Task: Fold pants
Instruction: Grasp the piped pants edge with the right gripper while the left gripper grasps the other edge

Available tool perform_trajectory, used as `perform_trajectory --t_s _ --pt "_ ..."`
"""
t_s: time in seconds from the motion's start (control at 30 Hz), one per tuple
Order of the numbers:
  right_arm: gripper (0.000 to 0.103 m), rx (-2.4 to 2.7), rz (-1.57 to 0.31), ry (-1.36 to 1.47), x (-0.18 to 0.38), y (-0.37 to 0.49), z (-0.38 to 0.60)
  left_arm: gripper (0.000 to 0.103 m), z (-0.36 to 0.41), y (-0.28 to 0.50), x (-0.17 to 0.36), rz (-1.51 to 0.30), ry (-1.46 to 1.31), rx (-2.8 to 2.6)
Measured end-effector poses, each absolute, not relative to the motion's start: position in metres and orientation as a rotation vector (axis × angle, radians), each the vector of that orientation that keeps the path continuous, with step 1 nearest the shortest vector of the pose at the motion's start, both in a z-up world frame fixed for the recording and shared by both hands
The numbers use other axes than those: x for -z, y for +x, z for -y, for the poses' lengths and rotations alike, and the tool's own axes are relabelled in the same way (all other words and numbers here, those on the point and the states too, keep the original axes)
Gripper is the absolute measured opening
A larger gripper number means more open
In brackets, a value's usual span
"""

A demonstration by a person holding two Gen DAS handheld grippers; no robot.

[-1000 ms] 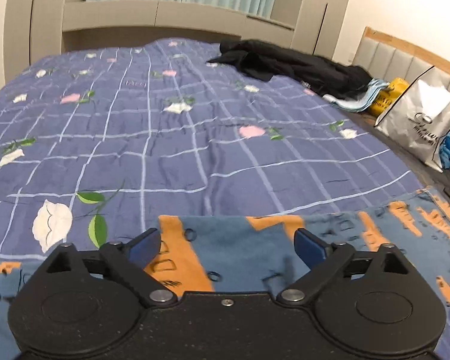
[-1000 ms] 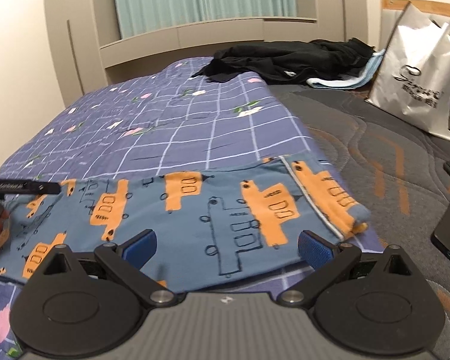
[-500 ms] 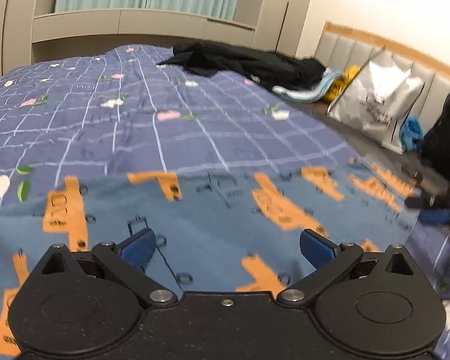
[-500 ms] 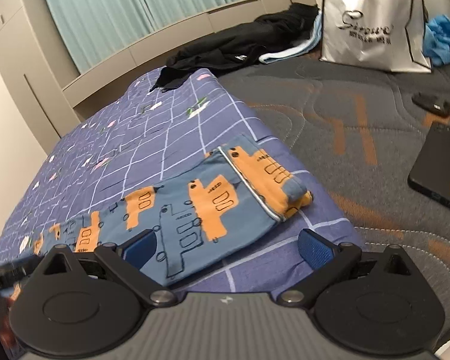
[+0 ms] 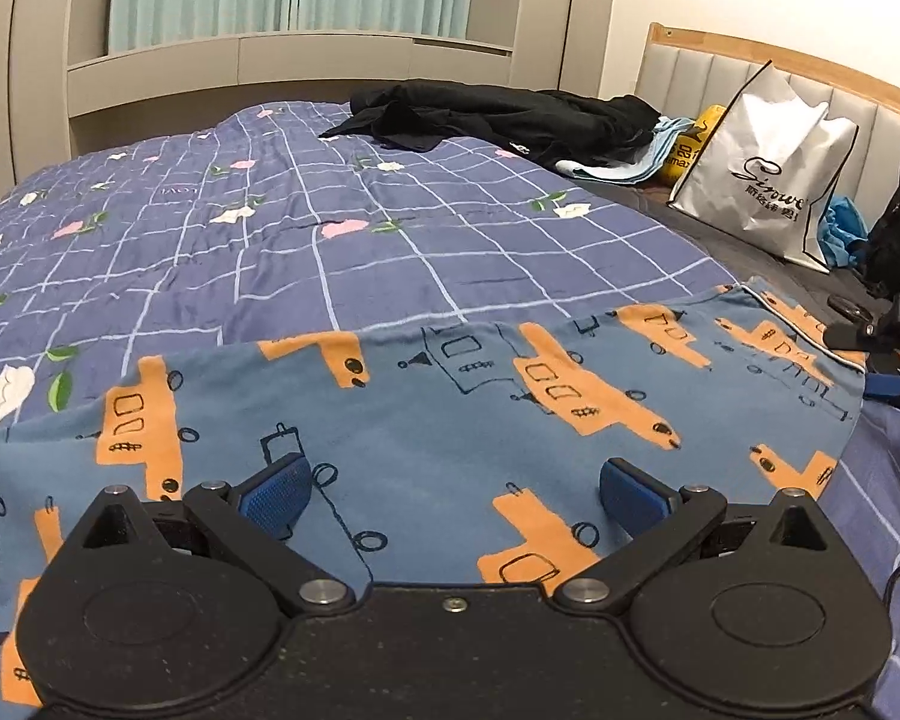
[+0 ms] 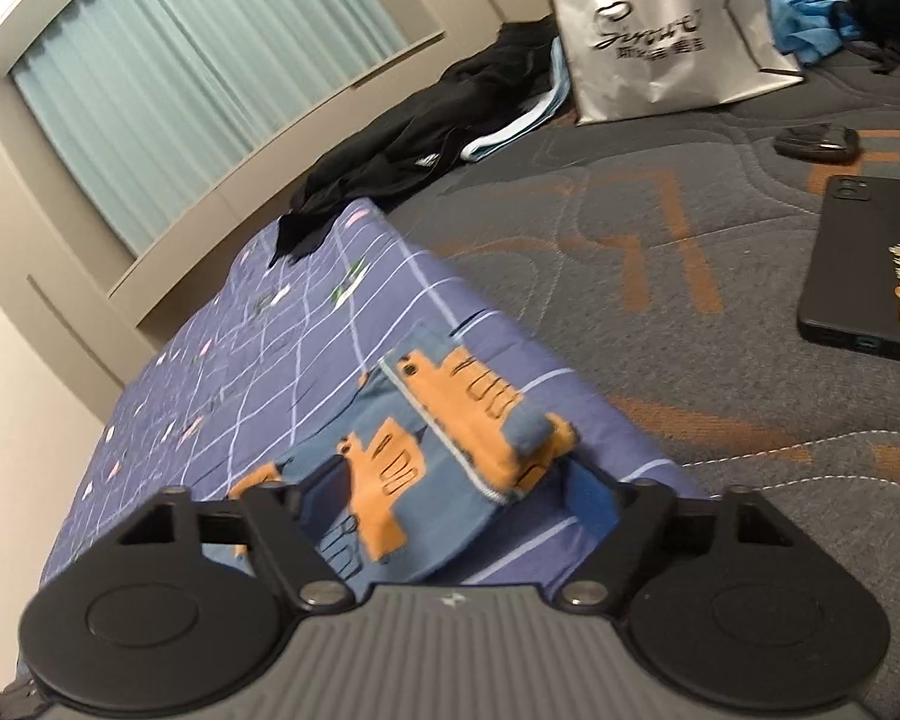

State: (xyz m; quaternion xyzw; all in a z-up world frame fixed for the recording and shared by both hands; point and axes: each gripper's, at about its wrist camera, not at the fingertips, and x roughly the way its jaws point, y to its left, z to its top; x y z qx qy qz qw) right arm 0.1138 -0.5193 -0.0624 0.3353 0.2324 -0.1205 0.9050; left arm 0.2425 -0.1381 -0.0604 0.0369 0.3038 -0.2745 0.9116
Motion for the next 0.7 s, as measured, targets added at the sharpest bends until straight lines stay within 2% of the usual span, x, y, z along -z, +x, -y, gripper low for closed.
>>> perform_trajectory --t_s 0.13,0.2,0.57,0.7 --pt "0.055 0.280 -0.450 0.731 0.068 0.108 0.526 0.102 0.140 0.237 0.051 -0.627 -0.046 0.592" --pt "0.043 0.296 -0.439 0.746 0.070 0.105 0.529 0.102 0.148 0.234 0.047 -0.620 -0.092 0.615" --pt "0.019 0.314 -0.423 0.702 0.069 0.107 0.525 0.102 0.193 0.229 0.057 -0.669 0.003 0.632" --pt "0.016 0.301 -0.421 0.638 0.060 0.110 0.515 0.102 0.181 0.236 0.049 -0.689 -0.085 0.639"
